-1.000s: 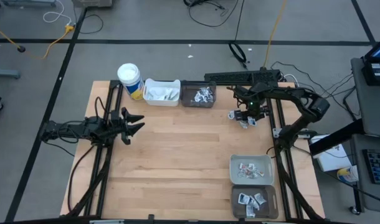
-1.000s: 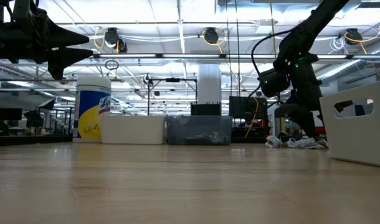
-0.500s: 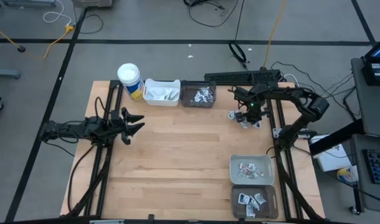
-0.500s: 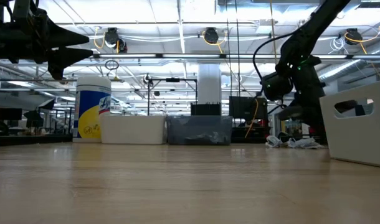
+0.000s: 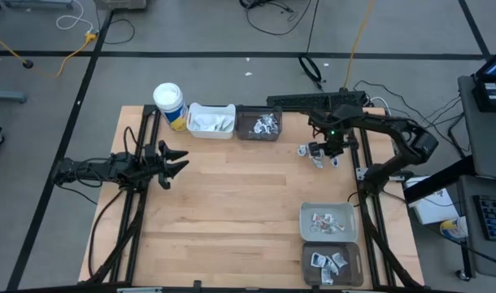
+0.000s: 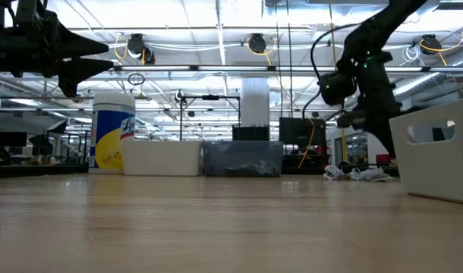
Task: Pick & Place First Aid Supplies
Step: Put the blue alcohol pad into the bottom black bin
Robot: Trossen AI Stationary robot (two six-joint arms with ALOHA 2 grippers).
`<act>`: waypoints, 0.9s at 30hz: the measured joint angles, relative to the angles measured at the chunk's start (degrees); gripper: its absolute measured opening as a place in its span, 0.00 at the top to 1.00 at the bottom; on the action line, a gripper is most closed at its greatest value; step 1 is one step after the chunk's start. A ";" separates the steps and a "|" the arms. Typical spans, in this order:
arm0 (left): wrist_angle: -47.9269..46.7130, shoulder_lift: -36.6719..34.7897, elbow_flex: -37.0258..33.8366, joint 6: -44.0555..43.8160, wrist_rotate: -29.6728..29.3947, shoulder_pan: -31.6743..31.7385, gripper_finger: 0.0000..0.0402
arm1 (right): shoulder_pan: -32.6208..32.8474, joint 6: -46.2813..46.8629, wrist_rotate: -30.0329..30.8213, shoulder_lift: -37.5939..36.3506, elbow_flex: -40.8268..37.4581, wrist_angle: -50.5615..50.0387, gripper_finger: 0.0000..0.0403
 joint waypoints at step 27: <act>-0.01 0.00 0.00 0.00 -0.01 0.00 0.51 | 32.61 23.06 -2.87 -14.60 13.68 -17.37 1.00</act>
